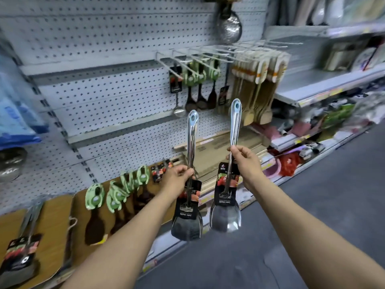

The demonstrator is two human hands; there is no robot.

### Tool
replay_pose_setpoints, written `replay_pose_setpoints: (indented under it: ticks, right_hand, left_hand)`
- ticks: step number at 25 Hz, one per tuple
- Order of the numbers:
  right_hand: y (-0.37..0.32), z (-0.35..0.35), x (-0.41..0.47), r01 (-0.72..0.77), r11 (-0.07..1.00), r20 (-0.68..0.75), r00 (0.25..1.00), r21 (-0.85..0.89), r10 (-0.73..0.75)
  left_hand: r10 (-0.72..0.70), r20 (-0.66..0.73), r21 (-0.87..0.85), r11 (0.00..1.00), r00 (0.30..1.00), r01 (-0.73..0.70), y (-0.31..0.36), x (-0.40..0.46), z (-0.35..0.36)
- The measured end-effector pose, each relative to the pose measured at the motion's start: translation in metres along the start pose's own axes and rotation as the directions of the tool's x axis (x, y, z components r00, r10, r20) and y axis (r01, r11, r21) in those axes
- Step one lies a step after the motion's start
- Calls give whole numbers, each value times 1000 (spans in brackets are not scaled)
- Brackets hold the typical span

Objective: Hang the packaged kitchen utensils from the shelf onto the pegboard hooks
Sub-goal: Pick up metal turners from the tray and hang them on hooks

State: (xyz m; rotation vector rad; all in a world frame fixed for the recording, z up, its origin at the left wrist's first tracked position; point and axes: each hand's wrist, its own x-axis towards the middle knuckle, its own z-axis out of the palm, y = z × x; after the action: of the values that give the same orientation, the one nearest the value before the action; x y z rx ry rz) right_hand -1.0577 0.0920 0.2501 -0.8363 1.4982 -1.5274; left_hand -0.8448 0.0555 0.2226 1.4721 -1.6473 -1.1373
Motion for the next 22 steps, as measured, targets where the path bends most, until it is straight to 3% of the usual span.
replay_pose_setpoints:
  ticks: [10, 16, 22]
  right_hand:
    - [-55, -138, 159, 160, 985, -92, 982, -60, -165]
    - [-88, -193, 270, 195, 968, -12, 980, -159, -200]
    - [-84, -213, 371, 225, 950, 171, 967, -215, -190]
  left_hand:
    - [92, 17, -150, 985, 996, -89, 108, 125, 162]
    - [97, -12, -117, 988, 995, -98, 161, 203, 239]
    - [59, -124, -35, 997, 991, -64, 186, 247, 285]
